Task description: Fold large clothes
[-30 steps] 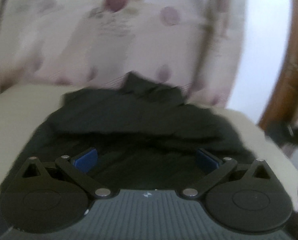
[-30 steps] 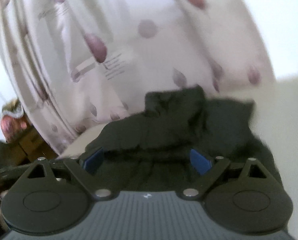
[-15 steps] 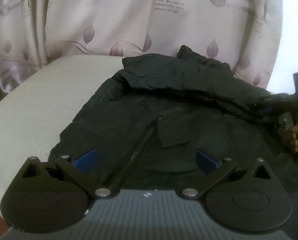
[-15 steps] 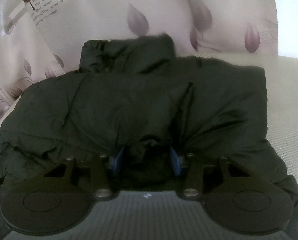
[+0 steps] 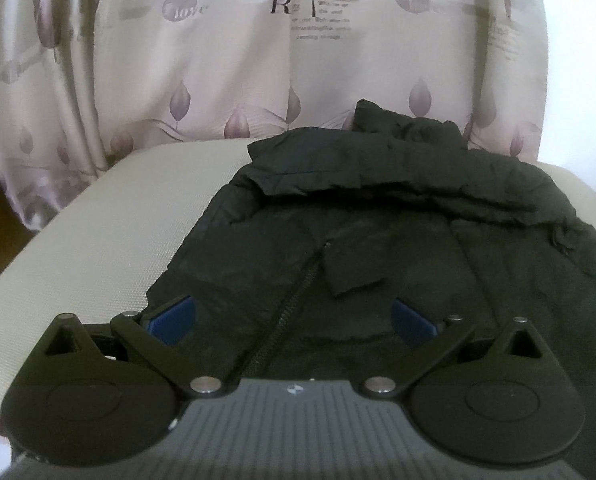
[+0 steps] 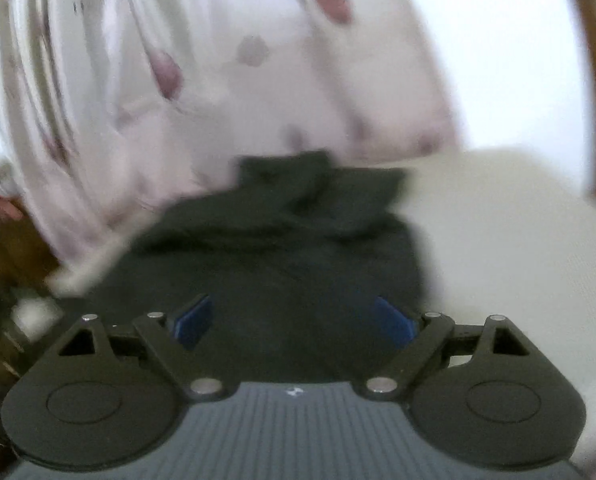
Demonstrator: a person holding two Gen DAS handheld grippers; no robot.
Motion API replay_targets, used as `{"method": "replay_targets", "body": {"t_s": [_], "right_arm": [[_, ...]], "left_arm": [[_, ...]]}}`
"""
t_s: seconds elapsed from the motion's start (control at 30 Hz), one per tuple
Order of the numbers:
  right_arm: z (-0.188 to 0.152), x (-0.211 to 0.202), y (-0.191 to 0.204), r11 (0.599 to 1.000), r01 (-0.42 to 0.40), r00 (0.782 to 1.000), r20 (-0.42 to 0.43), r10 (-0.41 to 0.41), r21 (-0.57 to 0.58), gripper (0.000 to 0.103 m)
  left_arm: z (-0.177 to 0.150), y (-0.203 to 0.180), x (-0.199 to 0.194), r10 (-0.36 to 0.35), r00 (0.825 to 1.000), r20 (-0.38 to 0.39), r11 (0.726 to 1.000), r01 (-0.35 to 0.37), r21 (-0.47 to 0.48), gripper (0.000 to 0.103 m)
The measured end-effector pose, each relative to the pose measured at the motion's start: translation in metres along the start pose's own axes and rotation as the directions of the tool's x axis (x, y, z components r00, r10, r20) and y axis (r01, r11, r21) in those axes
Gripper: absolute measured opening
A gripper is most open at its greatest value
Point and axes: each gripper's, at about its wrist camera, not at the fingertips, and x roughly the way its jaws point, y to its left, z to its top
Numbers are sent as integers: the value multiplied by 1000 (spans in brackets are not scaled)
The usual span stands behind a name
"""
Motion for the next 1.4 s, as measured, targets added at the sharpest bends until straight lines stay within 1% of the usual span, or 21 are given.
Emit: {"method": "replay_targets", "body": {"t_s": [0.1,0.13,0.27,0.4,0.47,0.57,0.63,0.7,0.8,0.87,0.93,1.03,1.1,1.13,1.17,1.2,1.23,1.27,1.3,1.37,1.4], "right_arm": [[-32,-22,-9,995,96,995,1,-96,31,90],[-39,-27,-11,992,110,994,2,-111,54,90],[-52,-40,-6,990,96,995,25,-100,107,90],[-47,-30,2,991,77,997,-14,-76,111,90],[-44,-25,-2,982,89,996,-23,-86,164,90],[-45,-30,-19,949,91,996,-29,-87,300,90],[-46,-28,-32,925,69,997,-55,-53,373,90],[-50,-27,-39,907,54,998,-61,-31,417,90],[-54,-26,-40,903,27,998,-62,-1,429,90],[-55,-22,-39,904,22,998,-66,6,428,90],[-57,-19,-40,893,-9,996,-71,45,449,90],[-62,-14,-45,861,-48,994,-65,93,506,90],[-65,-10,-50,835,-81,990,-55,132,544,90],[-66,-8,-51,830,-87,989,-54,140,551,90],[-67,-6,-53,825,-91,987,-57,148,558,90],[-69,-3,-55,816,-95,985,-62,158,570,90],[-71,-2,-57,805,-103,984,-60,169,584,90],[-73,-2,-58,794,-114,982,-50,179,597,90],[-76,-1,-60,786,-119,983,-41,181,607,90],[-78,0,-62,778,-112,983,-45,177,618,89],[-79,1,-63,770,-119,981,-43,187,626,85]], "left_arm": [[-3,-4,-7,-6,1000,6,1000,6,9,103],[-4,-5,-10,-5,1000,11,1000,5,13,103],[-9,-10,-23,14,999,42,998,-16,59,103],[-18,-5,-33,21,998,64,997,-25,75,103],[-23,6,-39,13,997,76,998,-18,61,103],[-32,33,-47,36,995,91,999,-37,10,103],[-37,53,-49,36,997,65,999,-34,-20,103],[-43,78,-48,10,1000,23,998,-9,-69,100],[-49,110,-45,-46,997,-56,987,36,-159,98],[-54,123,-41,-86,993,-85,977,68,-201,98],[-59,131,-35,-118,987,-111,972,92,-218,98],[-64,133,-25,-163,976,-141,965,128,-228,94],[-65,131,-17,-212,962,-174,957,169,-234,92],[-67,128,-11,-232,953,-195,955,185,-234,89],[-69,125,-7,-236,947,-216,955,185,-233,83],[-71,122,-4,-236,945,-228,954,180,-239,81],[-73,122,-3,-242,943,-229,950,183,-252,72],[-75,122,-4,-257,940,-226,944,193,-269,59],[-77,123,-5,-267,938,-222,938,200,-282,54],[-80,125,-7,-270,940,-210,937,206,-283,37],[-81,127,-9,-274,941,-200,935,213,-283,33]]}}
